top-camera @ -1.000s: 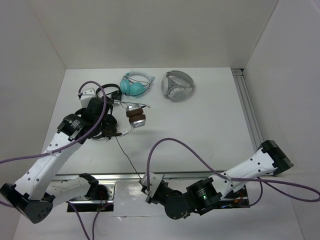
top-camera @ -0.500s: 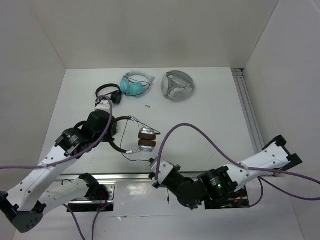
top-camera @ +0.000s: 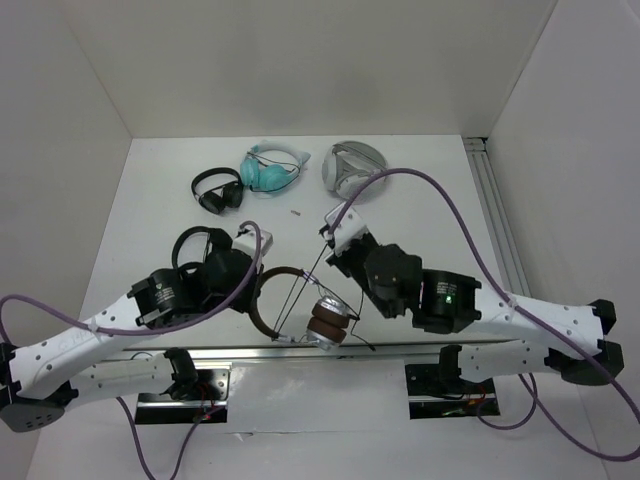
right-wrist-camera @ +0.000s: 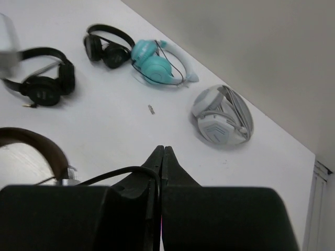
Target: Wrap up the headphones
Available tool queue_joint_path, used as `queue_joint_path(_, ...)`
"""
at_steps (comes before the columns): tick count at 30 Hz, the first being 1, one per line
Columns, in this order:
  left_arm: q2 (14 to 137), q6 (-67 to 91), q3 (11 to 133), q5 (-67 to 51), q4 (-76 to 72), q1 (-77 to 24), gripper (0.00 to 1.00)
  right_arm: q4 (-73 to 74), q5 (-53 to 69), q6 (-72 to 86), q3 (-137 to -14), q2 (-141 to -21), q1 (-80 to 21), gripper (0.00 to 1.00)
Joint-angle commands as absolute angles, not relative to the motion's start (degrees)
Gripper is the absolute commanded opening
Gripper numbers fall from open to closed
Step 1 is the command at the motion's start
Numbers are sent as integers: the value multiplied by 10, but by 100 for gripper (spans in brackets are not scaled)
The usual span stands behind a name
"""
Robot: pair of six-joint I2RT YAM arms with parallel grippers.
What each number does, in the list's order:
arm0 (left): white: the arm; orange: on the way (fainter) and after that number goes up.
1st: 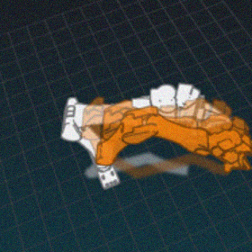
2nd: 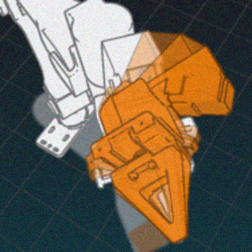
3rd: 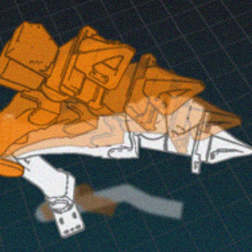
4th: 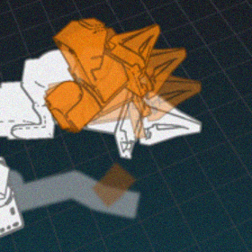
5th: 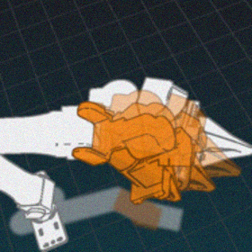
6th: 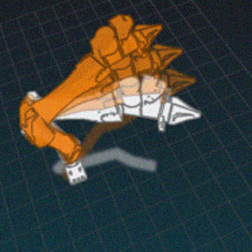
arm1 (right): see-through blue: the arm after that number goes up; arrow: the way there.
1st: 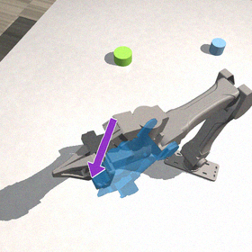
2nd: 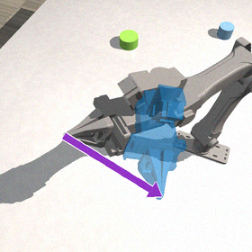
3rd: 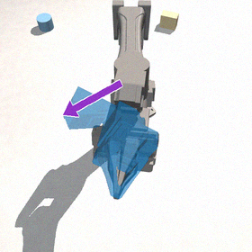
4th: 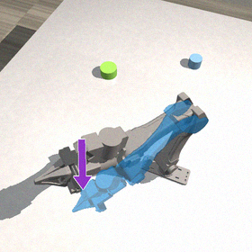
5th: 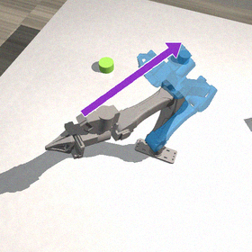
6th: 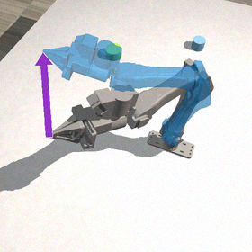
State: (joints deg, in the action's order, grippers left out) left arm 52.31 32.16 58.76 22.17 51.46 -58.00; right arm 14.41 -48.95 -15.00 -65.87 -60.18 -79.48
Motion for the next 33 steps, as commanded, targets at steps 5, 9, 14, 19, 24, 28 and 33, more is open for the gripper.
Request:
queue_joint_path(5, 462, 302, 614, 194, 522, -586, 0, 129, -274, -166, -694, -610, -592, 0)
queue_joint_path(9, 455, 281, 627, 169, 522, -586, 0, 143, -140, -152, -714, -640, -498, 0)
queue_joint_path(14, 450, 255, 639, 141, 522, -586, 0, 113, -72, -146, -708, -652, -483, 3)
queue_joint_path(19, 457, 244, 663, 95, 522, -586, 0, 53, -26, -128, -663, -652, -469, 3)
queue_joint_path(24, 468, 256, 714, 113, 527, -586, 0, 13, 21, -99, -609, -645, -440, 3)
queue_joint_path(28, 468, 266, 761, 136, 540, -586, 0, -21, 87, -74, -576, -652, -425, 3)
queue_joint_path(33, 462, 285, 790, 154, 498, -586, 0, -128, 183, -12, -521, -670, -419, 11)
